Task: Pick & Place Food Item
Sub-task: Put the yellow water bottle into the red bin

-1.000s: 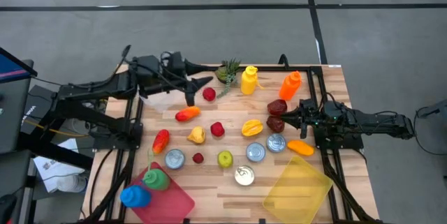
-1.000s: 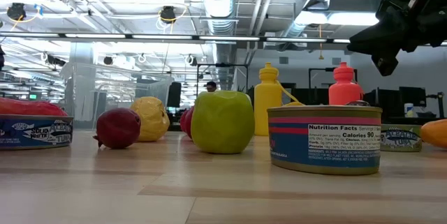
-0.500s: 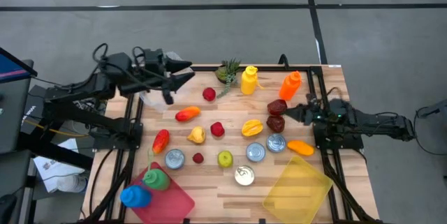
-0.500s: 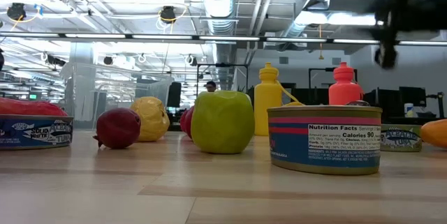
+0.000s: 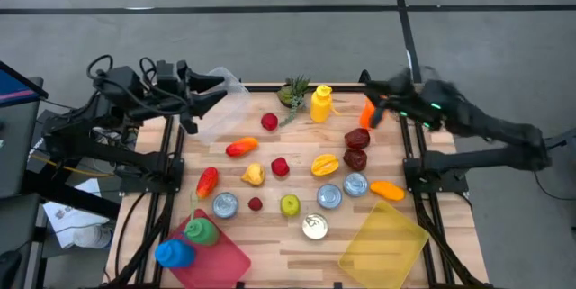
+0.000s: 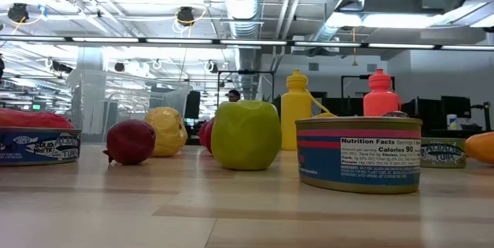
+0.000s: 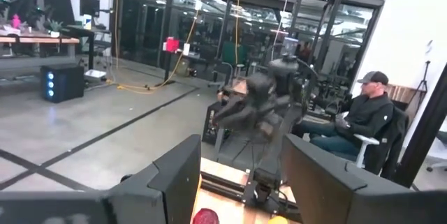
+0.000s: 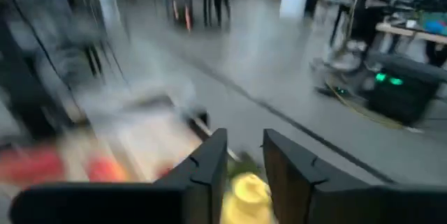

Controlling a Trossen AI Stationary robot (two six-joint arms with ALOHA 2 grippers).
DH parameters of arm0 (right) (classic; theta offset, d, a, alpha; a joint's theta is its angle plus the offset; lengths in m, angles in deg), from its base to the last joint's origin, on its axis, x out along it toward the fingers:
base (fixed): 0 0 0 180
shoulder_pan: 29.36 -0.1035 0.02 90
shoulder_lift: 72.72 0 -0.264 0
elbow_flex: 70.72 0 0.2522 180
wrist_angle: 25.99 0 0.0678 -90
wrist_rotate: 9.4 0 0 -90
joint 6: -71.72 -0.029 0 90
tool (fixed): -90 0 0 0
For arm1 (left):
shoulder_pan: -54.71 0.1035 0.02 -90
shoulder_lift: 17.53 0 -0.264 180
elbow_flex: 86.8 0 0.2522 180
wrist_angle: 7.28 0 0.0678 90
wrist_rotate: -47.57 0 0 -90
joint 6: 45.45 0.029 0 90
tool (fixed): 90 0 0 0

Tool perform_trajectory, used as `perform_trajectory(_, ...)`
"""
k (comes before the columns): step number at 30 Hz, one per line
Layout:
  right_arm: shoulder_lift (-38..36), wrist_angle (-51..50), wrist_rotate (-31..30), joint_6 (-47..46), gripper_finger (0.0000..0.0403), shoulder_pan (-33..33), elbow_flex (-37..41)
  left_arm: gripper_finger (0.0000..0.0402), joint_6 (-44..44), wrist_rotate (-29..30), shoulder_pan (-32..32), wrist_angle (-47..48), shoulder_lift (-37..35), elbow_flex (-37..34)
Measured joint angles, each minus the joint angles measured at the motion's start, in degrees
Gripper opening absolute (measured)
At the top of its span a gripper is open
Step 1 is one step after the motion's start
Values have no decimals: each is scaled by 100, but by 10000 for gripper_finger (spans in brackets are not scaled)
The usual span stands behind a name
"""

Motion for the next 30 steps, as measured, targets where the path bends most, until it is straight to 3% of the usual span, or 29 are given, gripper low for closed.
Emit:
perform_trajectory(4,1380,-1306,127,444,158,370,-1043,195,11,-1,0,-13,-75,0)
perform_trajectory(7,2122,-1721,741,641,224,659,-1319,195,18,-14,0,-7,-109,0)
perform_trajectory(11,2475,-1420,1632,755,304,1077,-1268,195,23,-20,0,24,-114,0)
perform_trajectory(14,2277,-972,2048,764,341,1508,-880,195,22,-31,0,51,-113,0)
perform_trajectory(18,1987,-148,2425,1054,357,2047,-240,195,22,-31,0,131,-108,0)
perform_trajectory(26,2258,1389,3586,1208,350,2436,543,195,22,-20,2,131,-102,0)
perform_trajectory(30,2267,1887,3695,1269,348,2582,868,195,24,141,2,133,-102,0)
